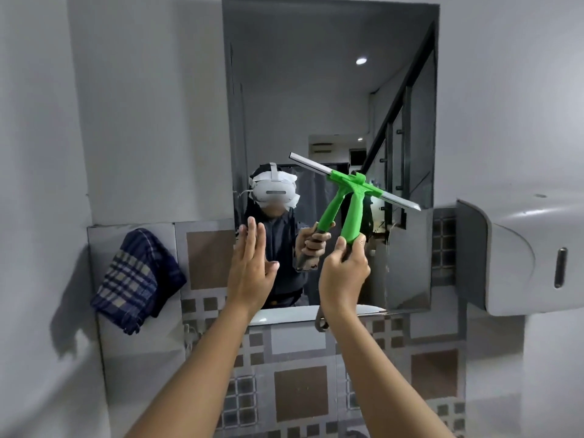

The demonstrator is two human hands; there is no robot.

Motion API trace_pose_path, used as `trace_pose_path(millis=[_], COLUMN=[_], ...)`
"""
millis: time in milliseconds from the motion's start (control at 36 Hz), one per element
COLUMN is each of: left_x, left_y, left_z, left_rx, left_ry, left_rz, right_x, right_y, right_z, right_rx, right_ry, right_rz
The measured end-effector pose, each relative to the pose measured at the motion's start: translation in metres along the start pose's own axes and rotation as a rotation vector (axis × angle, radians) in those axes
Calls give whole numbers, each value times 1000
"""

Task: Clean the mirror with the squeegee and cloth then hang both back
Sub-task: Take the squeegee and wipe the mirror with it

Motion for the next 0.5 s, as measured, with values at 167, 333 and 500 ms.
trace_pose_path(millis=[167, 333, 500], left_x=[8, 16, 24], left_y=[-16, -28, -40], left_z=[-4, -2, -1], left_rx=[-13, -63, -93], left_ry=[20, -24, -33], left_rz=[-3, 24, 48], right_x=[23, 31, 37], right_y=[-18, -22, -25], right_z=[2, 7, 12], right_rx=[-31, -35, -64], right_ry=[23, -30, -115], right_rz=[-56, -101, -137])
Point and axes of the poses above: each hand's wrist, its own y-axis towards the middle knuckle, its own x-axis out of the palm, z = x × y, the point moved 7 cm from there along y, towards the middle knuckle, and after that the axes turned 9 degrees about x, right-handed, at the moved point
